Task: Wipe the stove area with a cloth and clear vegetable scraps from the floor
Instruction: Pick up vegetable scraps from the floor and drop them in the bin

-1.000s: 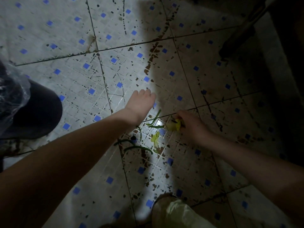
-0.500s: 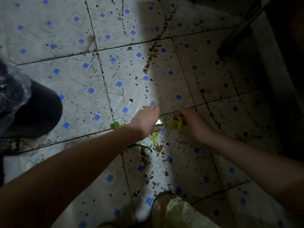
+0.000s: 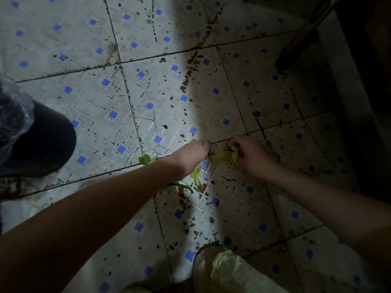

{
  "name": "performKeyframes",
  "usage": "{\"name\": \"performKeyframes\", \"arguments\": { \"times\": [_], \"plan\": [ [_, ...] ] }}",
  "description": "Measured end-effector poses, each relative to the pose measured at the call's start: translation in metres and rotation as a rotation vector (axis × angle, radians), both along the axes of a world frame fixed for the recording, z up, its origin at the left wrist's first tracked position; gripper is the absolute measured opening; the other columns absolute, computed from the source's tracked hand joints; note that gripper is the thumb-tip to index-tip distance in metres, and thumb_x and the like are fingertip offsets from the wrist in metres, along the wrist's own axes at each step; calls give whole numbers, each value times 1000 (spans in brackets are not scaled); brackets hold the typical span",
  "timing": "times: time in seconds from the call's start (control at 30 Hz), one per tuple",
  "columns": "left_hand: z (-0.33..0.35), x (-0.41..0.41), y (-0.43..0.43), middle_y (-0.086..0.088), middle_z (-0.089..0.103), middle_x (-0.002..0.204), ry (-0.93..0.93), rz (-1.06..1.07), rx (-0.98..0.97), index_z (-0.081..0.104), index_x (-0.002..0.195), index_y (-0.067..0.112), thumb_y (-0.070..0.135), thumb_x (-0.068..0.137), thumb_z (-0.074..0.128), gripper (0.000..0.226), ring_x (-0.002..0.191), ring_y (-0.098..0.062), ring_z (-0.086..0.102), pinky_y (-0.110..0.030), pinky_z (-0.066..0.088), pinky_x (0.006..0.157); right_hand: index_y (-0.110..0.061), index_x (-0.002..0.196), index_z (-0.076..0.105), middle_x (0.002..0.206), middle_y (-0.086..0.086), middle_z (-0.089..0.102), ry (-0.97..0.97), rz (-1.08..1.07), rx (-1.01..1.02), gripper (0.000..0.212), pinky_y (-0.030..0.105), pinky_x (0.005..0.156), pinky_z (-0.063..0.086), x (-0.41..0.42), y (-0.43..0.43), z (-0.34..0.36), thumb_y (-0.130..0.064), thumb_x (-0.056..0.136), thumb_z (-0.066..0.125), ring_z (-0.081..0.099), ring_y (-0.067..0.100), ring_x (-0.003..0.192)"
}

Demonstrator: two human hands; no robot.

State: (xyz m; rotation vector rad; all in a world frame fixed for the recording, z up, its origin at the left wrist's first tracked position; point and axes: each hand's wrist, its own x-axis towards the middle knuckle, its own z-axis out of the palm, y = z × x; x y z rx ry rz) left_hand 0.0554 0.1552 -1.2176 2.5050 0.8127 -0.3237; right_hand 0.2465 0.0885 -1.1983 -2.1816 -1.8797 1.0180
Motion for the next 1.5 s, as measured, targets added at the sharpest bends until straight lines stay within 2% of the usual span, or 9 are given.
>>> {"name": "performKeyframes", "arguments": {
  "times": [0.23, 0.33, 0.53, 0.67, 0.8, 0.9, 1.07, 1.23, 1.5],
  "plan": [
    [-5, 8, 1, -9, 48, 93, -117, 1, 15, 43, 102, 8, -11, 84, 46, 26, 82, -23, 51, -36, 49, 72, -21, 86, 49, 90, -4, 54, -3, -49, 9, 19, 41, 71, 50, 8, -2, -2, -6, 80, 58, 55, 19, 83],
    [-4, 18, -4, -7, 46, 92, -170, 13, -17, 41, 104, 9, -5, 87, 47, 23, 79, -21, 51, -33, 47, 68, -19, 92, 53, 96, -1, 58, -11, -78, 5, 19, 41, 74, 51, 14, -3, -1, -5, 81, 58, 56, 19, 87],
    [-1, 39, -13, -18, 47, 117, -99, -5, -81, 36, 130, 0, -8, 83, 47, 49, 102, -30, 50, -39, 46, 85, -15, 95, 52, 103, 1, 55, -40, -111, 1, 24, 28, 71, 41, 24, -11, -3, 3, 79, 58, 53, 18, 93],
    [-5, 44, -20, -21, 41, 126, -13, 17, -33, 31, 135, -1, -8, 82, 50, 56, 103, -33, 51, -32, 38, 74, -11, 99, 55, 104, 5, 56, -56, -105, 8, 27, 38, 80, 49, 24, -16, -1, 4, 77, 59, 54, 22, 95],
    [-8, 43, -23, -20, 43, 122, -1, 11, -43, 33, 133, -1, -8, 81, 49, 55, 104, -32, 50, -33, 39, 76, -13, 104, 56, 107, 7, 58, -55, -69, 23, 31, 30, 76, 44, 22, -20, 3, 4, 78, 60, 54, 22, 97],
    [-6, 40, -23, -20, 45, 124, 0, -35, -38, 35, 132, -2, -6, 83, 49, 51, 109, -33, 49, -36, 43, 86, -12, 104, 56, 109, 7, 58, -66, -63, 16, 30, 30, 75, 43, 21, -20, 4, 3, 79, 59, 55, 23, 99],
    [4, 17, -9, -14, 49, 111, -72, 86, -16, 46, 117, 1, -2, 92, 46, 26, 94, -24, 54, -31, 49, 79, -13, 98, 55, 101, 4, 56, -55, -70, -8, 22, 34, 73, 46, 18, -12, 4, 0, 81, 59, 54, 23, 94],
    [14, 2, 10, -21, 43, 128, 41, 200, -31, 42, 125, -3, -23, 76, 43, 52, 116, -32, 46, -35, 43, 97, -13, 97, 55, 98, 5, 58, -54, -54, -2, 18, 40, 75, 50, 12, -3, 3, -4, 81, 59, 55, 24, 89],
    [18, -3, 6, -22, 41, 128, 96, 217, -42, 40, 125, -2, -27, 73, 40, 58, 114, -33, 46, -35, 42, 93, -16, 97, 55, 96, -2, 53, -46, -46, 2, 22, 31, 67, 41, 12, -1, 1, -2, 80, 59, 52, 18, 87]
  ]
}}
